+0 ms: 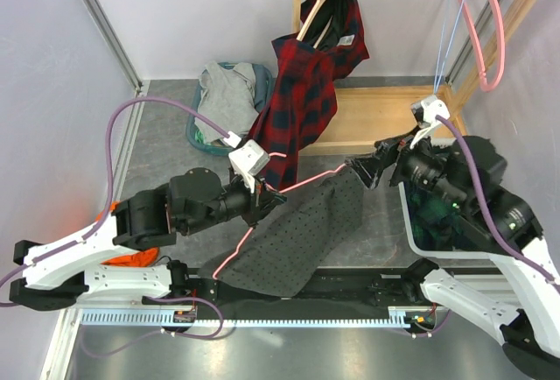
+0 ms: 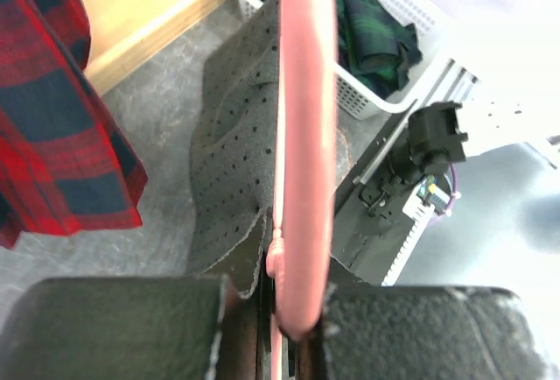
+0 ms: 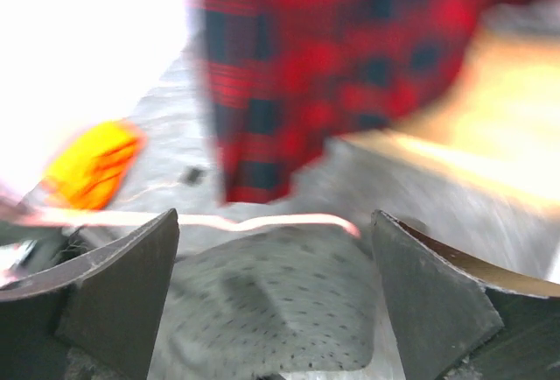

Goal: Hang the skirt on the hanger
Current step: Hang the skirt on the hanger.

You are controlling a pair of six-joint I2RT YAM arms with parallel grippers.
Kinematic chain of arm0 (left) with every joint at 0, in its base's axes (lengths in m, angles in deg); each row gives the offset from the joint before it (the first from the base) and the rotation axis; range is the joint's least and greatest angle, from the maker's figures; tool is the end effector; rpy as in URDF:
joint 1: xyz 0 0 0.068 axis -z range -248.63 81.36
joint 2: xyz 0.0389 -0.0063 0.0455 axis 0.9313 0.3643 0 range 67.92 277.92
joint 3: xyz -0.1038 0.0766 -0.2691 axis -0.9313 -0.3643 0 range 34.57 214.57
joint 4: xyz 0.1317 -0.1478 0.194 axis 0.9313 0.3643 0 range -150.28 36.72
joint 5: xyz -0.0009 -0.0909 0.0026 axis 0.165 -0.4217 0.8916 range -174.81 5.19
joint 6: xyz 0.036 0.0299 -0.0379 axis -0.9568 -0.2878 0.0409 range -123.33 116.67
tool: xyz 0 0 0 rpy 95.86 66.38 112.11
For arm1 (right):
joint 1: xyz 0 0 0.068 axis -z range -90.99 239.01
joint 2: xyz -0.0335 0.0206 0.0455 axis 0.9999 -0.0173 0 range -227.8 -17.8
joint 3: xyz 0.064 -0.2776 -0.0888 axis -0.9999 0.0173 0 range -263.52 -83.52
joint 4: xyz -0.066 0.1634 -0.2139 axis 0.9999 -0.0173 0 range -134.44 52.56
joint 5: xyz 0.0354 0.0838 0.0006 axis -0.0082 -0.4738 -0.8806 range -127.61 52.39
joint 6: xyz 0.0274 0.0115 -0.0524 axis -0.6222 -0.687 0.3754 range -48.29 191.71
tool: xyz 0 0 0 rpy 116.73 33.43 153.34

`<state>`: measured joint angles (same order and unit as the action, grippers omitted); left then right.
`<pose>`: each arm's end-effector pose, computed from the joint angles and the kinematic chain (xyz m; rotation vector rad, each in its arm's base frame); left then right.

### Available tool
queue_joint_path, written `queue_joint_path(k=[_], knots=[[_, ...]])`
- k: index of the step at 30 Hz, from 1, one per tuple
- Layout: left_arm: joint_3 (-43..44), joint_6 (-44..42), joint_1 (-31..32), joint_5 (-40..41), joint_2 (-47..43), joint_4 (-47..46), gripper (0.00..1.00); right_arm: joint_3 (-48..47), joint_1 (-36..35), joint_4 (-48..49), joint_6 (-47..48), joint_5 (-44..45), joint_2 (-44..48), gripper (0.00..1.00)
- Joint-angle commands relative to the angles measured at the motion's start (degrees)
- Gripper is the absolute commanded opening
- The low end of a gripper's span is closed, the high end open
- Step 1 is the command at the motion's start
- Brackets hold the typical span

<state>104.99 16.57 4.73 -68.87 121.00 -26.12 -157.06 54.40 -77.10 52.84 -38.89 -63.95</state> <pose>0.0660 -0.1780 0.4472 0.6906 1.8181 -0.8580 0.1143 0.0801 0.4713 -0.2681 1.8184 0.6848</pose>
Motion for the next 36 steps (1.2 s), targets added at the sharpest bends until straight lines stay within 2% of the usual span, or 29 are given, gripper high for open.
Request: queue_joint_path(k=[1, 7, 11, 14, 19, 23, 26, 30, 32, 36], knots=[[8.0, -6.5, 0.2, -6.2, 1.7, 2.1, 0.02, -5.6, 0.1, 0.8, 12.4, -23.2, -4.7, 0.92], [11.9, -8.5, 0.2, -12.0, 5.0, 4.6, 0.02, -5.8, -2.6, 1.1, 18.4, -30.5, -8.9, 0.92], [12.3, -9.3, 0.2, -14.4, 6.0, 5.1, 0.02, -6.4, -9.1, -0.3, 23.1, -31.0, -12.1, 0.92], [12.3, -9.4, 0.2, -15.4, 5.9, 5.3, 0.02, -5.9, -11.1, -0.5, 25.0, -33.9, -13.8, 0.92], [11.8, -9.0, 0.2, -15.8, 5.5, 5.9, 0.02, -1.9, -11.4, 3.4, 24.7, -37.7, -11.7, 0.9], [11.7, -8.9, 0.2, -19.3, 5.2, 5.9, 0.02, 0.1, -11.5, 4.0, 24.8, -38.8, -10.9, 0.9], [11.9, -8.9, 0.2, -20.4, 5.2, 5.8, 0.02, 0.8, -11.5, 3.8, 24.8, -39.8, -11.7, 0.86], [12.4, -8.8, 0.2, -21.3, 5.1, 5.4, 0.02, 1.6, -11.7, 4.4, 24.6, -40.2, -12.3, 0.71], [12.5, -8.7, 0.2, -21.9, 5.0, 5.0, 0.02, 2.3, -11.8, 5.1, 24.2, -39.2, -12.1, 0.69], [12.4, -8.7, 0.2, -23.9, 4.6, 4.1, 0.02, 3.5, -11.8, 6.0, 22.7, -37.3, -11.6, 0.57]])
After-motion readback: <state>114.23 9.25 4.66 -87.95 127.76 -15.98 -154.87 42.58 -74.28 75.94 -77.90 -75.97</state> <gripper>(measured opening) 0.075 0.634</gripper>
